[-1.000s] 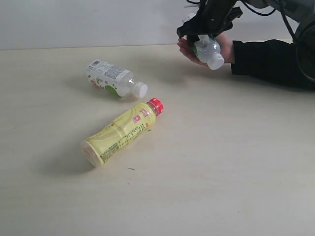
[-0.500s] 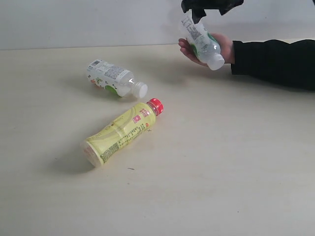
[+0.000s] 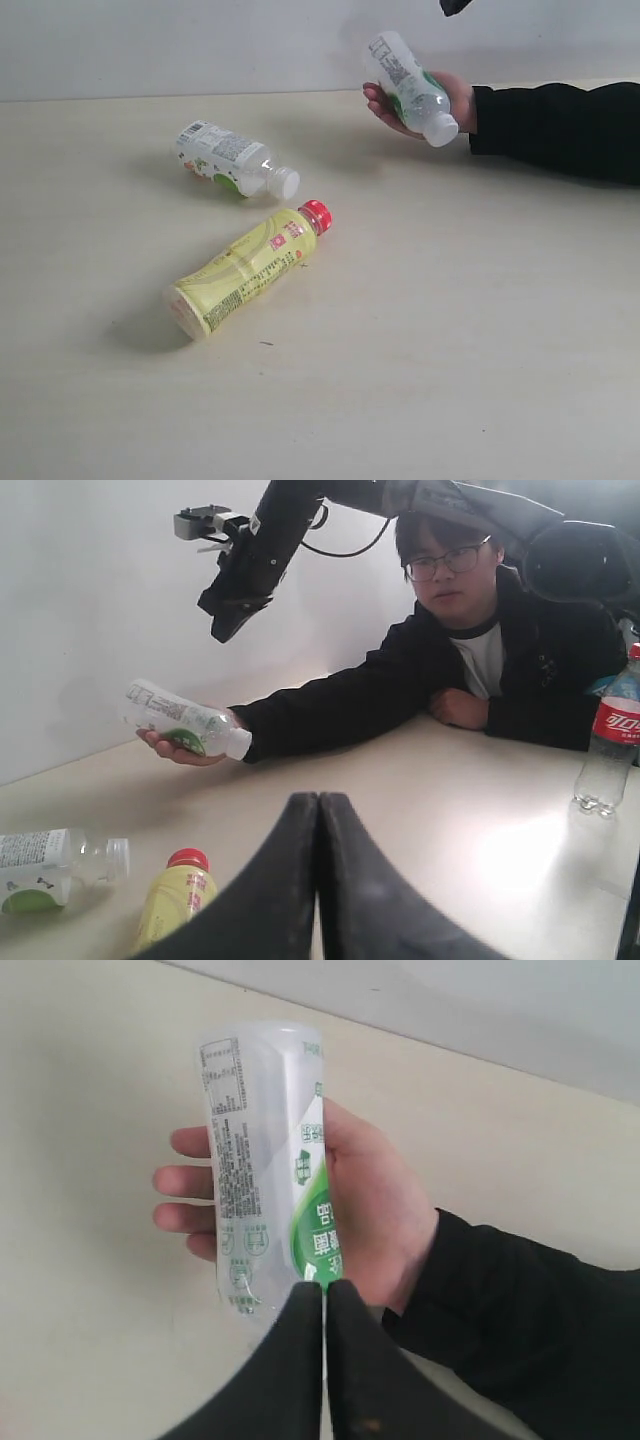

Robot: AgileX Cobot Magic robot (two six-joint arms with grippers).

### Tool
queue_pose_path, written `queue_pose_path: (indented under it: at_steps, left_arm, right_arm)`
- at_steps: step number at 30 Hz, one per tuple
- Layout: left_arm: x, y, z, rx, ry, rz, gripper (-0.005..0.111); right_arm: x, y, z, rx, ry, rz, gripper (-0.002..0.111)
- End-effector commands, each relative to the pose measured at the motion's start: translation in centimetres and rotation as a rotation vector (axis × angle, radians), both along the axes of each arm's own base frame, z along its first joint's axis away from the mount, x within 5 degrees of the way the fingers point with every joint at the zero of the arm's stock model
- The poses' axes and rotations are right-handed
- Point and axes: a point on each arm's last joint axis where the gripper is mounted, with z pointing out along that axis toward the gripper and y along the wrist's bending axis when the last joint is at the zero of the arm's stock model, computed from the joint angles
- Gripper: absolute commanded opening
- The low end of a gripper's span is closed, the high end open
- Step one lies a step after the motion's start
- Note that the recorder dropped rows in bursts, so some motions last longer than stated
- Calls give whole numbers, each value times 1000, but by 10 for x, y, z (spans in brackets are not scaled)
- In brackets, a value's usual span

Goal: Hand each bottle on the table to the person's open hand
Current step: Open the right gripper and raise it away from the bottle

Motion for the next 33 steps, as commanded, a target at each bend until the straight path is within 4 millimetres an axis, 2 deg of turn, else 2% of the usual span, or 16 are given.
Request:
queue_pose_path:
  at_steps: [1, 7, 12, 14, 17, 23, 33]
  left_arm:
    - [0, 1, -1, -5, -2, -1, 2]
    - [0, 1, -1, -5, -2, -1, 2]
    - [0, 1, -1, -5, -2, -1, 2]
    - [0, 1, -1, -5, -2, -1, 2]
    - [0, 1, -1, -5, -2, -1, 2]
    - [0, 1, -1, -5, -2, -1, 2]
    - [0, 1, -1, -5, -2, -1, 2]
  right_arm:
    - [-11, 1, 10, 41, 18, 24, 0]
    - [-32, -5, 22, 22, 33, 50, 0]
    - [-69, -8, 28, 66, 96, 119, 0]
    - [-84, -9, 31, 110, 48, 138, 0]
    - [-113, -13, 35, 178, -24, 152, 0]
    - [-175, -23, 27, 340, -230, 177, 0]
    - [-274, -58, 5, 378, -440, 114, 0]
